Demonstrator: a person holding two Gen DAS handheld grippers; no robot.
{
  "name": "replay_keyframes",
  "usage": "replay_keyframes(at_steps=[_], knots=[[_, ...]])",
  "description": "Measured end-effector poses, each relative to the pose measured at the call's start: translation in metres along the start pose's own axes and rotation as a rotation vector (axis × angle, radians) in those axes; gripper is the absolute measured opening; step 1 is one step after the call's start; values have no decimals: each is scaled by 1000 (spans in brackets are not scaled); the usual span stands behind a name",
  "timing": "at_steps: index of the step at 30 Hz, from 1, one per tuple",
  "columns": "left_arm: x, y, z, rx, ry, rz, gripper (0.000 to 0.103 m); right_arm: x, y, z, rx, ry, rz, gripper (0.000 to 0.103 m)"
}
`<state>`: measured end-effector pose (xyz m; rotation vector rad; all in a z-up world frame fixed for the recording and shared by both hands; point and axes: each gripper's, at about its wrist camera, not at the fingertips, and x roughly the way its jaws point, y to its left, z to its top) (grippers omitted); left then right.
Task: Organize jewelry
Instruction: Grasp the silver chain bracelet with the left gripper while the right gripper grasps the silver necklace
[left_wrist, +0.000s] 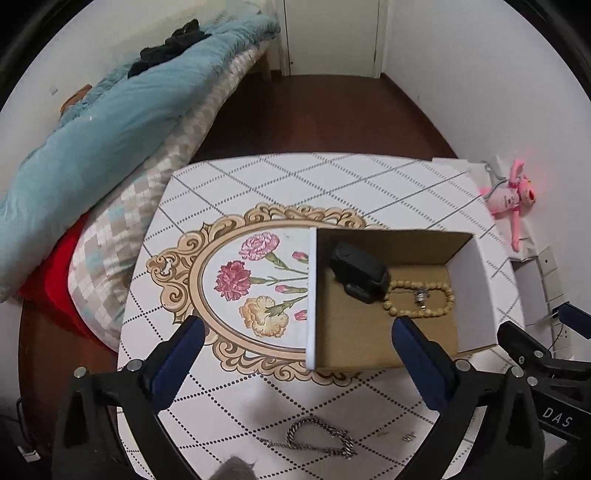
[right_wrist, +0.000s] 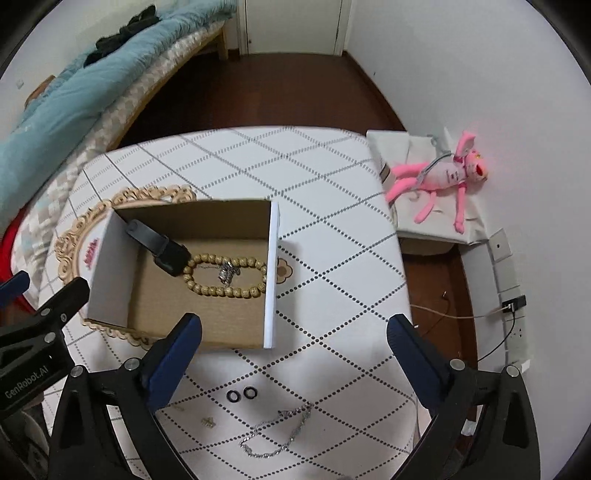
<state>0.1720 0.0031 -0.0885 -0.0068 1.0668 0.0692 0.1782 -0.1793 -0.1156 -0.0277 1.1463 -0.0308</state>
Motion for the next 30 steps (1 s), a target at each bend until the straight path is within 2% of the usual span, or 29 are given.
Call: replay_keyframes(at_steps=[8, 14, 17, 20, 22, 24, 26, 30], knots=[[-56, 4, 3, -27, -88, -52, 103, -61, -9, -11, 40, -99, 59, 101], [-72, 17, -19, -25, -90, -40, 103, -64, -21, -43, 92, -60, 81, 102], [-49, 26, -47, -21, -36, -4, 103, -40, -28, -67, 123, 8, 76, 102], [-11, 37, -73, -34, 64, 18, 103, -6, -38, -96, 174, 99, 74, 101], [10, 41, -85, -41, 121, 16, 93, 10, -42, -111, 203, 136, 80, 101], [31, 47, -95, -61, 181, 0, 83, 27, -43, -124, 220, 175, 83, 93], [46, 47, -102, -76, 220, -36, 82, 39, -40, -131, 231, 197, 81, 83], [62, 38, -104, -42, 235, -61, 81, 53, -35, -140, 234, 222, 66, 68]])
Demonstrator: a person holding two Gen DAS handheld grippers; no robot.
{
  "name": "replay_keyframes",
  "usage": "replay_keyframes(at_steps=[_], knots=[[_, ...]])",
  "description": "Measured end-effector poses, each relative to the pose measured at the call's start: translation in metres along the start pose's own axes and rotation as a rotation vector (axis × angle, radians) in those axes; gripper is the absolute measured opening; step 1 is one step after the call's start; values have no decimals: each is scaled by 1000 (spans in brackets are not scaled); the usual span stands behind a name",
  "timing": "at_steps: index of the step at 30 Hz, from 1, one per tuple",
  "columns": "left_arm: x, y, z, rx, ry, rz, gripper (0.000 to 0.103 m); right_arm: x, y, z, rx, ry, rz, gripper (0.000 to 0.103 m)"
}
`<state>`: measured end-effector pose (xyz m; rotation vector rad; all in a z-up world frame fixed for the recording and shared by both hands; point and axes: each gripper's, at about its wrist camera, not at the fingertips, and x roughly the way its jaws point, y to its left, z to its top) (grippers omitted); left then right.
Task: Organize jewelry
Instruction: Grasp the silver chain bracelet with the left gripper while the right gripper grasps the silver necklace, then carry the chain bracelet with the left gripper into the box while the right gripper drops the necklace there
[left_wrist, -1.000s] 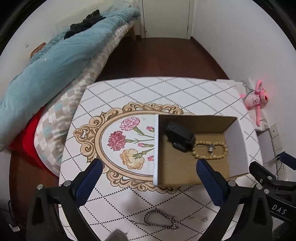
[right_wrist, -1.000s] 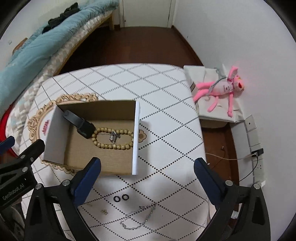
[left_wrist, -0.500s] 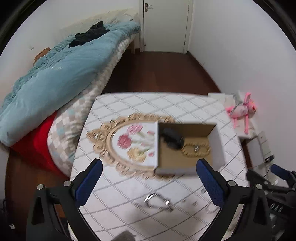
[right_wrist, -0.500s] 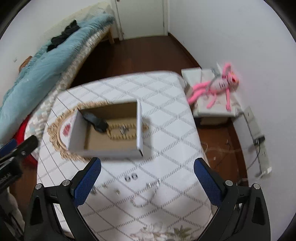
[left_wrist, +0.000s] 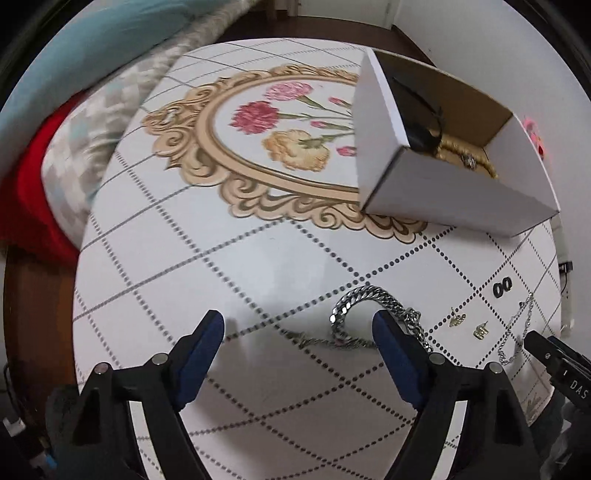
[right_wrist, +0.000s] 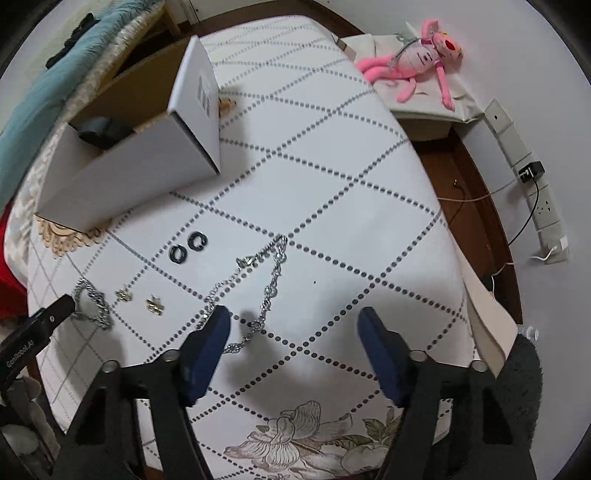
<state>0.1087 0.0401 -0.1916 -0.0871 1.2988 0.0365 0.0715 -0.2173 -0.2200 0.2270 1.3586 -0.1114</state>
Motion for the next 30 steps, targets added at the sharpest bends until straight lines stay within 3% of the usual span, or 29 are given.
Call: replay_keyframes(at_steps=[7, 8, 10, 11, 19, 30], knots=[[7, -33, -2, 140, -18, -3, 57, 2, 15, -8, -68, -27, -74, 59], [5, -36, -2, 154, -24, -11, 51, 1, 15, -10, -76, -41, -74, 50], [2, -41, -3, 176, -32, -21, 10, -3, 16, -8, -79, -54, -74, 23], [1, -43, -2, 181, -29, -30, 6, -4, 14, -8, -73, -55, -71, 7], [-14, -27, -4, 134, -46, -91, 6, -16, 2, -2, -20, -80, 32, 0], [-84, -33, 5, 117, -156, -212, 6, -71, -6, 13, 16, -156, 243, 0]])
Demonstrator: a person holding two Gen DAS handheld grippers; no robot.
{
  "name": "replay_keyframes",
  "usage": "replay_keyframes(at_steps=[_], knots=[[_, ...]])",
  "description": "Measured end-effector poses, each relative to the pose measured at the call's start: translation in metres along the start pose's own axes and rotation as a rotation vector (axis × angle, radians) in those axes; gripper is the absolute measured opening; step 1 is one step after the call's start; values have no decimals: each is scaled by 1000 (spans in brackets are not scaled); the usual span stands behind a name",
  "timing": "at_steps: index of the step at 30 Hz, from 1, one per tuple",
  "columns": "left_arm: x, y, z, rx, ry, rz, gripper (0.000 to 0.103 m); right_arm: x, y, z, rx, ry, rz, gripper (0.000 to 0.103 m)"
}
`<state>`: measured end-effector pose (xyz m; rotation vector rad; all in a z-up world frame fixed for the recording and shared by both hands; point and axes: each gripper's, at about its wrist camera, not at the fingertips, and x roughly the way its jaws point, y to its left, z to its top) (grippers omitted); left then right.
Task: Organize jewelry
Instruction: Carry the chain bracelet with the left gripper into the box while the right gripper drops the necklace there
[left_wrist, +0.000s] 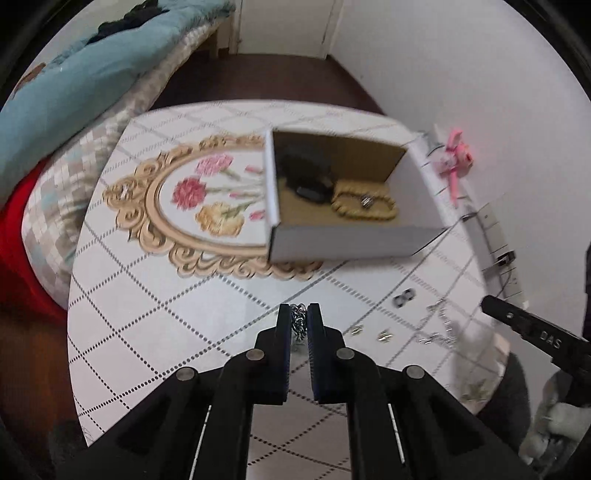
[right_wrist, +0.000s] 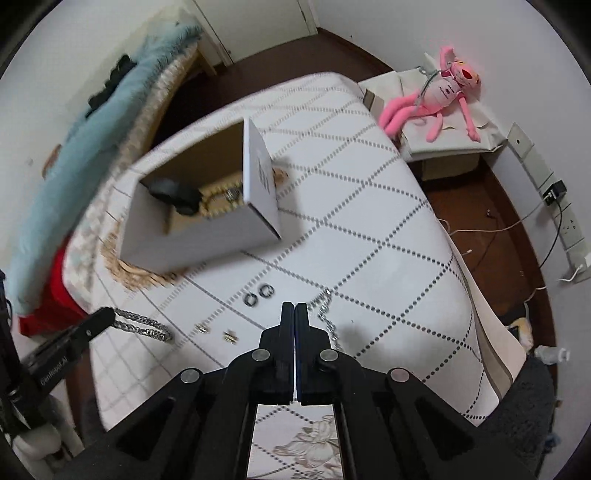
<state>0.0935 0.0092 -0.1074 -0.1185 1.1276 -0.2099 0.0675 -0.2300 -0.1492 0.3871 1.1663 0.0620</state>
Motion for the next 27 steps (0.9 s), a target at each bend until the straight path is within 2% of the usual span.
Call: replay_keyframes(at_steps=[2, 5, 7, 8, 9, 11, 14, 15, 17, 22, 27], knots=[[-7, 0, 8, 7, -21, -13, 6, 5, -8, 8, 29, 34, 46, 0], [-8, -3, 17, 21, -39, -13, 6, 29, -21, 16, 41, 116, 8, 3], [-3, -3, 17, 18, -35, -15, 6, 41, -24, 17, 21, 127, -23, 21], [0, -4, 17, 15, -31, -14, 6, 48, -24, 16, -1, 136, -40, 38], [4, -5, 16, 16, -27, -9, 6, 56, -23, 15, -13, 146, -61, 44], [12, -8, 13, 18, -12, -4, 6, 72, -18, 13, -48, 175, -102, 44], [22, -11, 8, 19, 9, 3, 6, 76, 0, 10, -130, 155, -186, 41], [25, -12, 6, 21, 16, 8, 6, 77, 5, 8, -154, 146, -209, 33], [29, -12, 3, 24, 24, 13, 6, 78, 13, 5, -187, 129, -246, 6], [26, -10, 1, 17, 22, 11, 6, 68, 4, 4, -133, 107, -179, 5], [4, -12, 7, 8, -12, -27, 6, 26, 3, 12, -76, 32, -47, 5]])
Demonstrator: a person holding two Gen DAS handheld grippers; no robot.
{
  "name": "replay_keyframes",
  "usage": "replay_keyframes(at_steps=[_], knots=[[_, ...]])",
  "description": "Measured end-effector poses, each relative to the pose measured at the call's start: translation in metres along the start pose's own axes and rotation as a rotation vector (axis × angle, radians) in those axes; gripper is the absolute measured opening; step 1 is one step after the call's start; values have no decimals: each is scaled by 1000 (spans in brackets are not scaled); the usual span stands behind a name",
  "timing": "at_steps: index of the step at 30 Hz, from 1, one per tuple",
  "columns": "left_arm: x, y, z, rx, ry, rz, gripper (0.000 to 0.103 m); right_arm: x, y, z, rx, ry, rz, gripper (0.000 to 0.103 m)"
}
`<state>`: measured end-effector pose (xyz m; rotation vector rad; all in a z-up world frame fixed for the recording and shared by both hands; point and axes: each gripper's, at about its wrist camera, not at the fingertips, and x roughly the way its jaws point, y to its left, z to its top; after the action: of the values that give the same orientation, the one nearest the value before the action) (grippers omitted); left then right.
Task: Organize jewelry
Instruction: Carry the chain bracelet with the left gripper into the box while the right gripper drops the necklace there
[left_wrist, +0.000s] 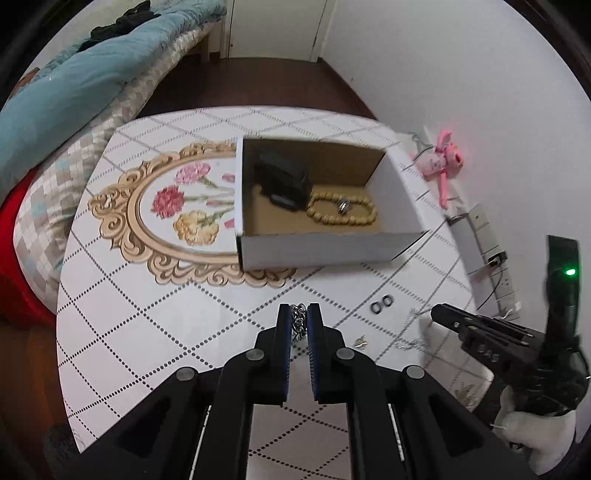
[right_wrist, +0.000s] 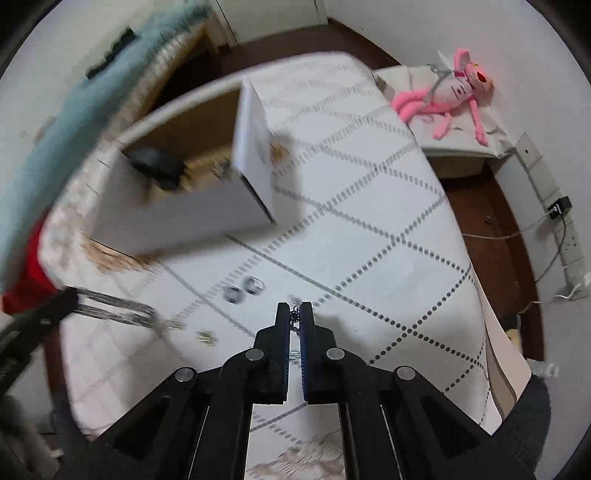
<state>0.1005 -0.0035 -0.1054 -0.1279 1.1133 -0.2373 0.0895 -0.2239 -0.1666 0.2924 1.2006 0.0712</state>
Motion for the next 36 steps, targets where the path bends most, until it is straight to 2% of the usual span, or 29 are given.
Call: replay_keyframes(at_steps=[4, 8, 12, 17, 21, 22, 23, 24, 25, 26, 27, 28, 30, 33, 36], knots=[[-27, -7, 18, -8, -51, -56, 6, -44, 18, 18, -35, -84, 72, 5], [-53, -15, 51, -2, -110, -111, 6, -82, 41, 54, -78, -148, 150, 5], [-61, -19, 84, 25, -154, -93, 6, -91, 70, 91, -156, -189, 148, 5], [-37, -11, 115, 40, -112, -55, 6, -65, 92, 123, -209, -136, 115, 5], [-11, 1, 128, 2, -54, 12, 9, -24, 101, 138, -231, -14, 91, 7], [-5, 3, 130, -1, -40, 52, 13, -14, 102, 138, -240, 9, 75, 7], [0, 3, 131, 0, -30, 76, 17, -7, 100, 137, -239, 25, 63, 15], [5, 4, 130, 2, -18, 97, 32, -1, 97, 137, -229, 32, 62, 36], [8, 6, 129, 2, -20, 109, 50, 1, 94, 136, -219, 31, 64, 47], [8, 8, 127, 0, -25, 116, 58, 0, 90, 134, -206, 22, 67, 58], [8, 10, 125, -7, -35, 126, 73, -1, 85, 130, -197, 11, 66, 58], [7, 12, 122, -14, -49, 137, 80, -4, 82, 128, -192, -1, 59, 58], [7, 14, 116, -14, -63, 178, 86, -12, 70, 114, -171, -36, 33, 58], [8, 15, 96, -10, -69, 214, 103, -16, 53, 90, -149, -56, 13, 58], [11, 16, 67, -16, -66, 226, 103, -3, 38, 58, -122, -21, 19, 58]])
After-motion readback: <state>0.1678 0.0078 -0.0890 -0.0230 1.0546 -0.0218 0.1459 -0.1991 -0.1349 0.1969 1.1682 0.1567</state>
